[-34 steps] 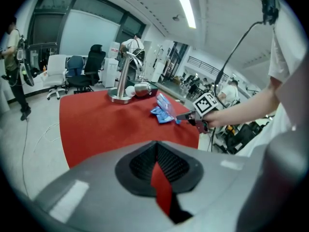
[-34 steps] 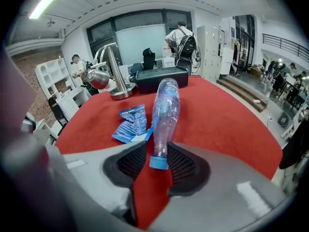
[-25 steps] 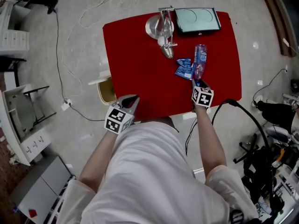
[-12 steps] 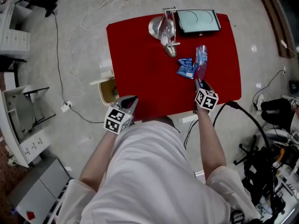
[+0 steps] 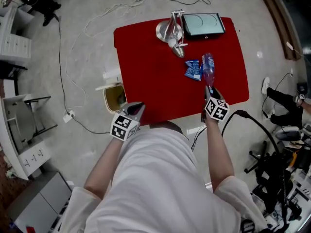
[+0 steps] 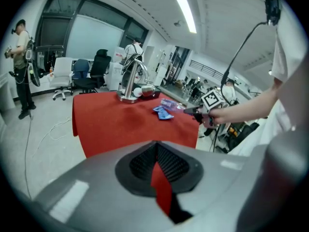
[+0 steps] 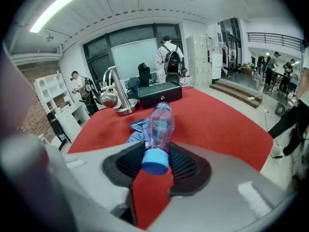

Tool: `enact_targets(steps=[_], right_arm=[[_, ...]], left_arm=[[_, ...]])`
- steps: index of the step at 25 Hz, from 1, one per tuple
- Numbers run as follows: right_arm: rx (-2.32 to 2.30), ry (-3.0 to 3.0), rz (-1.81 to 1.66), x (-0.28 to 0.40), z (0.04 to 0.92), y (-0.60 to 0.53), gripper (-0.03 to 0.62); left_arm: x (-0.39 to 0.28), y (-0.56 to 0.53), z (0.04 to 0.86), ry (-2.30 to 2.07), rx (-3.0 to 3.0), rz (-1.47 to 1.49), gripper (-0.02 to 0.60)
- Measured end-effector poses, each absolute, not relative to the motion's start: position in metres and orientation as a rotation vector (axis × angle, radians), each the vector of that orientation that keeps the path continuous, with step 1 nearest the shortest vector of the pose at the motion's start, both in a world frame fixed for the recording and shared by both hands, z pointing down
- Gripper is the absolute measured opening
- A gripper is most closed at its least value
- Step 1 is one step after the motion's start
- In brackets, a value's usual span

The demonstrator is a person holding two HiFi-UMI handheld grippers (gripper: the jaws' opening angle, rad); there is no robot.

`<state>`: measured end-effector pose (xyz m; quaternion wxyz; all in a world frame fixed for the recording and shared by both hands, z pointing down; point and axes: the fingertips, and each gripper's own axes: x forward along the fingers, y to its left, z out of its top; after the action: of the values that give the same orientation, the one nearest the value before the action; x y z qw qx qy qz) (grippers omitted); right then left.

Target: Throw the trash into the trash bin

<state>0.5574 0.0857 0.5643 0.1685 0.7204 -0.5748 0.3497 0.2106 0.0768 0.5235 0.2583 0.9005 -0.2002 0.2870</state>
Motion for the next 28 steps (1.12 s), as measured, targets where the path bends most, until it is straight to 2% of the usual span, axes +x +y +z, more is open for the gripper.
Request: enact_targets(steps=[12,28], right_arm=[[2.052,-1.727,0.939,0.497,0.525,0.093,0.15],[1.773,-1.928,0.951,0.318,0.53,0.064,0.15]], left_arm=[[0.182,0.084,0.515,-0.5,2.477,0.752,0.004],[0.051,0.073,0.511,-0.669,2.408,0.709,0.005]])
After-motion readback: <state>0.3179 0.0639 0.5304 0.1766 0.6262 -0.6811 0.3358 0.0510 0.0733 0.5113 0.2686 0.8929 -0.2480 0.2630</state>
